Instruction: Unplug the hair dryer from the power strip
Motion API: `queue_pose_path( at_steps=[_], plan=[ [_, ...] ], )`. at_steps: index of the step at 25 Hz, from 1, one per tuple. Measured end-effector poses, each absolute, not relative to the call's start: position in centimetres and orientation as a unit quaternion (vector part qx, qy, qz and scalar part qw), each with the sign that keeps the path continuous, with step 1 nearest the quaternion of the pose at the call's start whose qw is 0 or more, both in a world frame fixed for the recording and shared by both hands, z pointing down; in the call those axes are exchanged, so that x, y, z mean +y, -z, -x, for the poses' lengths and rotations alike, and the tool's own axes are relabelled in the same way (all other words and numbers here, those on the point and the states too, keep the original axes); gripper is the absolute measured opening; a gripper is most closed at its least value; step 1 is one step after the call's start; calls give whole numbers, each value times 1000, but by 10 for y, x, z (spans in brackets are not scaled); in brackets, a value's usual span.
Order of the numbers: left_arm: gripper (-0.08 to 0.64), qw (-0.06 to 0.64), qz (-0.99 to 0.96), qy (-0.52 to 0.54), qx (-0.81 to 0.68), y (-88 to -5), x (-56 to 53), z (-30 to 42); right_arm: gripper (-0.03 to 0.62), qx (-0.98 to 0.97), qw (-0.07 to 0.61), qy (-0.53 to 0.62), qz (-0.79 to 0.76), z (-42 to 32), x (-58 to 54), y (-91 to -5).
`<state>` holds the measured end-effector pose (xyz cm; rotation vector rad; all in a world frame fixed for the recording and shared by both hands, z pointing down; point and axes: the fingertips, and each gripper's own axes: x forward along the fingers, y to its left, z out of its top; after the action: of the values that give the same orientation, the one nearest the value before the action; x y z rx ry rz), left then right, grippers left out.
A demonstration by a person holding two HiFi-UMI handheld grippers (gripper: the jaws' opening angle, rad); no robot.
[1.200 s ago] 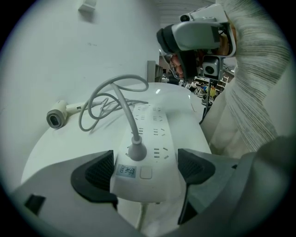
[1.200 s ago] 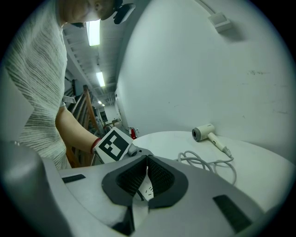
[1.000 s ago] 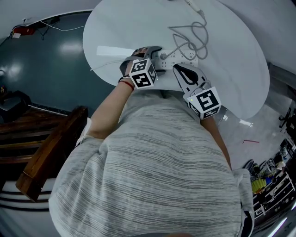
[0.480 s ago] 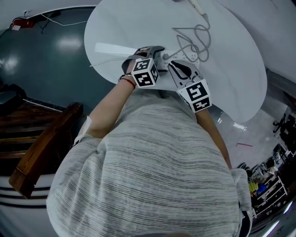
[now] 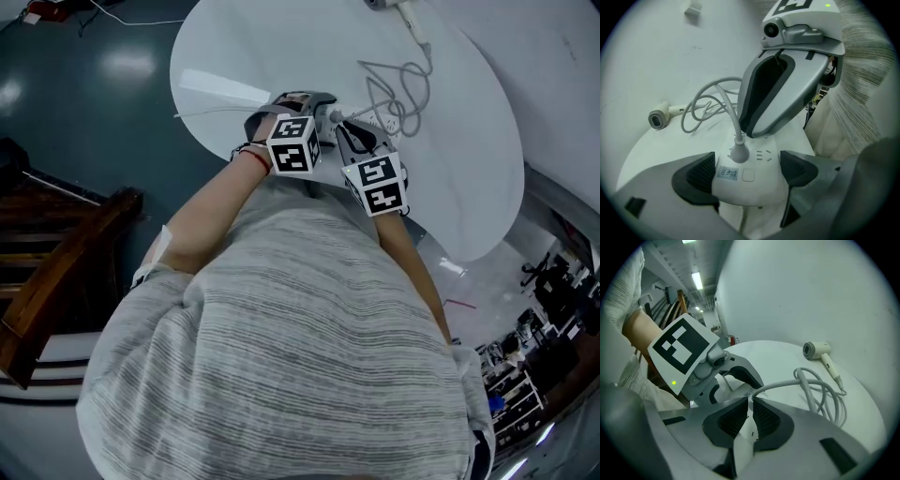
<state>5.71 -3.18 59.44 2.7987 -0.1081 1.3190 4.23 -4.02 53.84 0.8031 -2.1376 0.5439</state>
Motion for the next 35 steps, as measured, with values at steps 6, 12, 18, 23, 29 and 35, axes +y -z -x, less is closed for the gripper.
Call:
queue_pose_path(
  at_steps=[6,12,18,23,29,35],
  plan=[
    [425,24,-905,-423,-36,-593,-32,-57,63,-825,426,-211,-307,-44,-40,-547],
    [425,25,-906,-420,-37,-594,-32,-59,102,-824,428,-206,-307,-41,-47,-552],
    [425,23,-907,-420,-32,-587,-32,-60,101,-817,451,-199,-299,-38,-50,-560],
    [425,24,-907,-419,-36,-591,-33,-60,79,-813,474,-179,-287,-38,-51,-563],
    [425,24,-909,-413,-39,-594,-30,-60,69,-810,491,-163,-276,-36,-48,-563],
    [423,17,-906,-422,-37,-593,-31,-60,66,-807,498,-166,-271,-36,-49,-562]
  ],
)
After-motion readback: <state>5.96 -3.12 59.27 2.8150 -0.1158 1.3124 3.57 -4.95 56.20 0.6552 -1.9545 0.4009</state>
